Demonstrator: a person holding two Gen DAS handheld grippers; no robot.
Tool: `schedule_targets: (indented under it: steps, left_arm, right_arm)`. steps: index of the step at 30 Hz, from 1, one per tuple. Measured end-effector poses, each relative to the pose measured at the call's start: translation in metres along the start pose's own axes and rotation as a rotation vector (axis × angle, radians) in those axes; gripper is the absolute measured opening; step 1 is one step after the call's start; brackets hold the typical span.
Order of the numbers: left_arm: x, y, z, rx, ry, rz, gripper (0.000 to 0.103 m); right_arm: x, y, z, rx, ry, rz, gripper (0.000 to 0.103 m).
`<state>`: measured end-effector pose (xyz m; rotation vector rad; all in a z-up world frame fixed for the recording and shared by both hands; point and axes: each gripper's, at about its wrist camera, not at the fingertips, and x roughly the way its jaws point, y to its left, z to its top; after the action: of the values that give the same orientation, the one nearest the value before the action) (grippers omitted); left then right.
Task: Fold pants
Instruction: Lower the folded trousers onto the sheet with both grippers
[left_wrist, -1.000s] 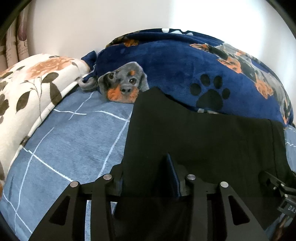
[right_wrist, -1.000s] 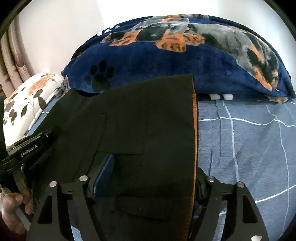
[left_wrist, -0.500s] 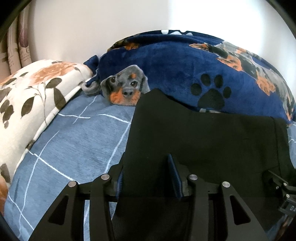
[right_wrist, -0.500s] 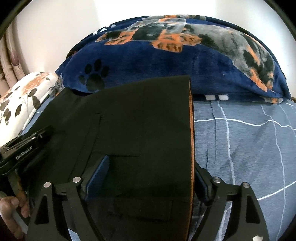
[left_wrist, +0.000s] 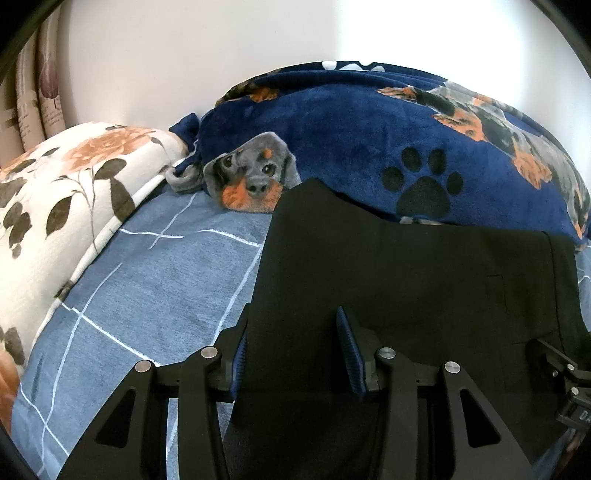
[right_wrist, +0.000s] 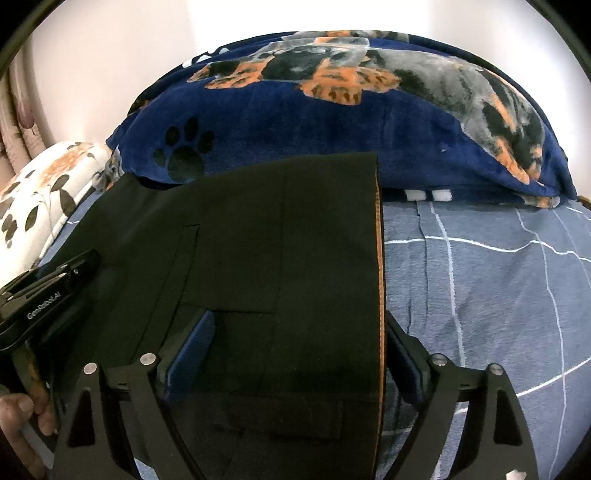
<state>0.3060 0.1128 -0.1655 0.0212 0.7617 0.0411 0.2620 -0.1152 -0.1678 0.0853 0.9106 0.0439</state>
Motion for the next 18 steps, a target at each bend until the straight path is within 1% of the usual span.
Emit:
schedule_targets:
  steps: [18]
  left_arm:
    - [-0.0024, 0.0014, 0.0010, 0.003, -0.003, 0.006, 0.046]
  right_arm:
    - [0.0014, -0.0011, 0.0022, -0.001, 0.000, -0.014, 0.089]
